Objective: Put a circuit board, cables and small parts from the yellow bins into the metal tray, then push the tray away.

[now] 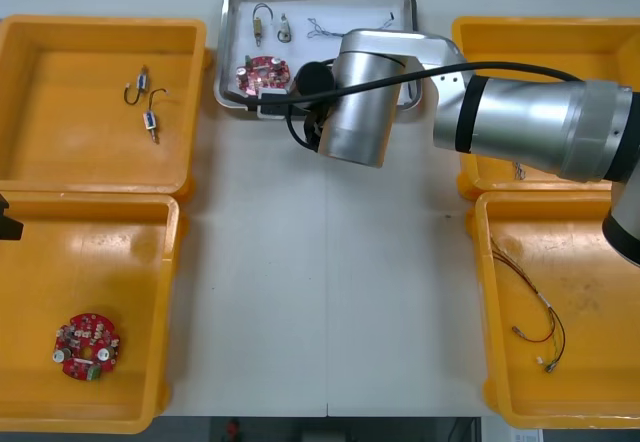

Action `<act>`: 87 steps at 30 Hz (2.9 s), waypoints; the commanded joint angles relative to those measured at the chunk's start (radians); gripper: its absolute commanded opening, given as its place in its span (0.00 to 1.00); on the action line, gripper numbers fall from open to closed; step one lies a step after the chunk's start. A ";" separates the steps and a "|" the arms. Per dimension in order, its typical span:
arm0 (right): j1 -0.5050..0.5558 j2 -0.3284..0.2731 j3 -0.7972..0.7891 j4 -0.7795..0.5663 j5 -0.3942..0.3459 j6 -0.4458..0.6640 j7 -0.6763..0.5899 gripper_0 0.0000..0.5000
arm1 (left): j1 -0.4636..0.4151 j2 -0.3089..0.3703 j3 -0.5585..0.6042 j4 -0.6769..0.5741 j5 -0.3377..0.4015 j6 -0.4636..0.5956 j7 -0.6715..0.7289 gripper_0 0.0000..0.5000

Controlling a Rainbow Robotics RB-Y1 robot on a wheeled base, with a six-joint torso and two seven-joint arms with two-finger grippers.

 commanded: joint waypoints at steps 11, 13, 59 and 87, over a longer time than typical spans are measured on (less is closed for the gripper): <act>-0.008 -0.202 -0.314 -0.363 -0.292 0.437 -0.091 1.00 | 0.018 0.045 0.025 -0.009 0.004 -0.010 -0.033 1.00; 0.014 -0.223 -0.344 -0.409 -0.299 0.489 -0.145 1.00 | 0.018 0.045 0.025 -0.009 0.004 -0.010 -0.033 1.00; 1.015 -0.664 -1.367 -0.768 -0.528 0.755 -0.559 1.00 | 0.018 0.045 0.025 -0.009 0.004 -0.010 -0.033 1.00; 1.080 -0.587 -1.387 -0.619 -0.445 0.701 -0.504 1.00 | 0.018 0.045 0.025 -0.009 0.004 -0.010 -0.033 1.00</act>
